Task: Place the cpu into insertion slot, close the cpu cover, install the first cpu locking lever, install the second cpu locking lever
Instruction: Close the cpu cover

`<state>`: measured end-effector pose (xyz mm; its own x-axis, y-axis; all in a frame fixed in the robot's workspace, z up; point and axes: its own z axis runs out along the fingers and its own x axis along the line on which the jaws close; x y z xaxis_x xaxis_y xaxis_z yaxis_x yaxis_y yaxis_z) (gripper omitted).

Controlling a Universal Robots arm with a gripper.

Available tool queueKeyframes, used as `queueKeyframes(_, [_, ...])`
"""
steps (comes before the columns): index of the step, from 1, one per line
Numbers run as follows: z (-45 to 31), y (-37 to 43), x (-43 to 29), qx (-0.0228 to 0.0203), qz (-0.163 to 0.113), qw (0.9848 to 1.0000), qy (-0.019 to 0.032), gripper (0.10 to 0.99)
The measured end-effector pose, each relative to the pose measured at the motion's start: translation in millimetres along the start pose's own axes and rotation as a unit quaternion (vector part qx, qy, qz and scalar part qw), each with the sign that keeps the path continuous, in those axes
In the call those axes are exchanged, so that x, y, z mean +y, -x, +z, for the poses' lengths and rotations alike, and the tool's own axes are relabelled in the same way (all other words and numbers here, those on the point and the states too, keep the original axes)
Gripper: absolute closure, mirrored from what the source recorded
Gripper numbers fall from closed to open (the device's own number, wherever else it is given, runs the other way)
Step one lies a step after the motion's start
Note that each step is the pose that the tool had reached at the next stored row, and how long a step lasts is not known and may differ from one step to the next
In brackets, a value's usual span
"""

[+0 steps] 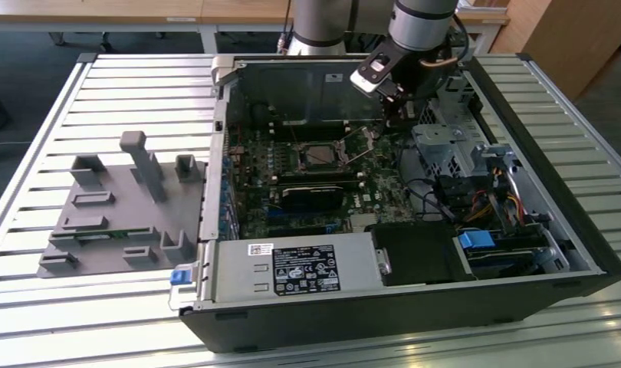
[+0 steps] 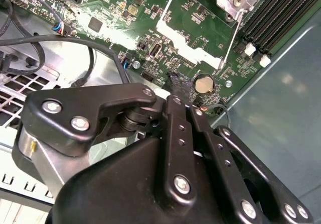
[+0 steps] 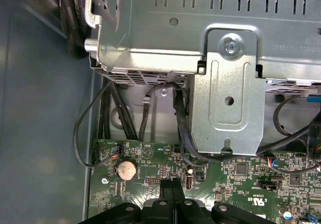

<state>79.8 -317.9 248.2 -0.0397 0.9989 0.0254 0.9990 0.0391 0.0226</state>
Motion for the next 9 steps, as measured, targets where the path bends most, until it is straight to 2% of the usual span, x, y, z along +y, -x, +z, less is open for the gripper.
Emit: queueKeyframes(9, [3.7,0.0,-1.7,0.0,0.0,1.0,-0.0001,0.98])
